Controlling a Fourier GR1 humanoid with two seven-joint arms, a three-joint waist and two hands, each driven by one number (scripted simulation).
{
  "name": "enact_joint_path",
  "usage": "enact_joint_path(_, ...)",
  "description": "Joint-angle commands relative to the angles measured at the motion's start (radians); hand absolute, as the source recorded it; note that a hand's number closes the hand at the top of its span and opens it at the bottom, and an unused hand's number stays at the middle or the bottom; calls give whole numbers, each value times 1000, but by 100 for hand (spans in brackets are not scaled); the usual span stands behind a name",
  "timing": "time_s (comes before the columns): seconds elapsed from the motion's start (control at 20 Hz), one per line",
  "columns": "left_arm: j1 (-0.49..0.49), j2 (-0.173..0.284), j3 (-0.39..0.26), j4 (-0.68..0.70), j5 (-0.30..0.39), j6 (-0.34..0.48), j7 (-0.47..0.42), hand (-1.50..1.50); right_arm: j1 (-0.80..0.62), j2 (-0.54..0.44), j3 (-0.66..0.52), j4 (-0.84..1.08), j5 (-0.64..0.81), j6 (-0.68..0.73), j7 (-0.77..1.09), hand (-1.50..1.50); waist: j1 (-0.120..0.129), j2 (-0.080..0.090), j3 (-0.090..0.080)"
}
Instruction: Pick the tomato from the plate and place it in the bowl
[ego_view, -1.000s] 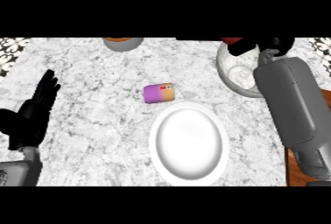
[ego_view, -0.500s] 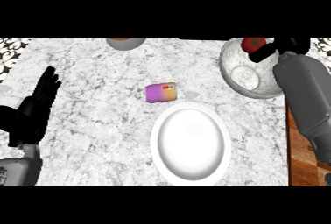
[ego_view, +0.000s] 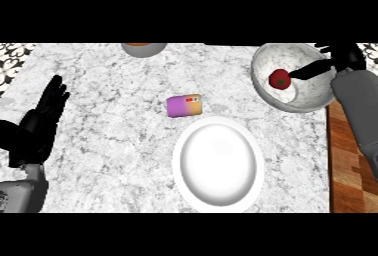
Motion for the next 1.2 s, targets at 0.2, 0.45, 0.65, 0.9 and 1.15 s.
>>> enact_joint_path(0.2,40,0,9,-7,-9,5,-17,0,20,64,-294,-103,-329,-96,-212,-150,-25,-13,1)
enact_joint_path(0.45,93,-14,15,7,-14,-13,-89,0,74,-76,-378,-85,-441,59,-274,-150,-23,-10,-2)
enact_joint_path(0.65,6,19,64,32,19,-28,-19,0,214,-168,-407,-97,-501,220,-311,-150,-41,-13,-2)
enact_joint_path(0.9,42,-28,27,2,-17,-1,-27,0,376,-244,-448,-109,-581,405,-394,-150,-44,-15,-1)
enact_joint_path(1.15,16,16,68,-25,17,-48,23,0,407,-312,-491,-100,-679,537,-415,-150,-29,-13,-1)
